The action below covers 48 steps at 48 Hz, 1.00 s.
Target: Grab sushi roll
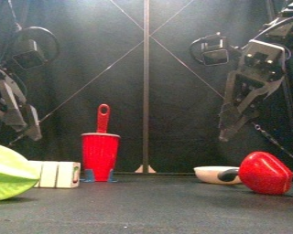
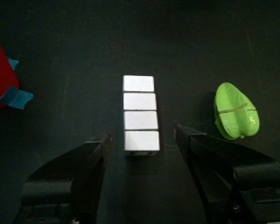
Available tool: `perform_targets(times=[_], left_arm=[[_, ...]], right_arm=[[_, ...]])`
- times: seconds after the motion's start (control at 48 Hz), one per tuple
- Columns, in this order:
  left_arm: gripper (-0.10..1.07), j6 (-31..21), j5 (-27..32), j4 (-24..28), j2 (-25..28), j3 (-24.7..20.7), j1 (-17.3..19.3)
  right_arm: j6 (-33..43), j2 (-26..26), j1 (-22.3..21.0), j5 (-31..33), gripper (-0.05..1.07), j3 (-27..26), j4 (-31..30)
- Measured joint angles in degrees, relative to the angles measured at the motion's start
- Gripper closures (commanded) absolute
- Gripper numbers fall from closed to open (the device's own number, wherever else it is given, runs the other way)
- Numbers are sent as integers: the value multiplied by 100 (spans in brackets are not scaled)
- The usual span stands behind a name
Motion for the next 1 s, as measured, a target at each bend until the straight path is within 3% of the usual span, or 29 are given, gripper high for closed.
perform_targets(times=[0.354,0.812,1.0], left_arm=[[5,0,26,-9,1020,-378,-26],[5,9,53,9,1837,-756,-26],[6,9,334,9,2250,-958,18]], right_arm=[[0,0,-9,0,1,0,-9],[0,0,-9,0,1,0,0],[0,0,-9,0,1,0,-9]])
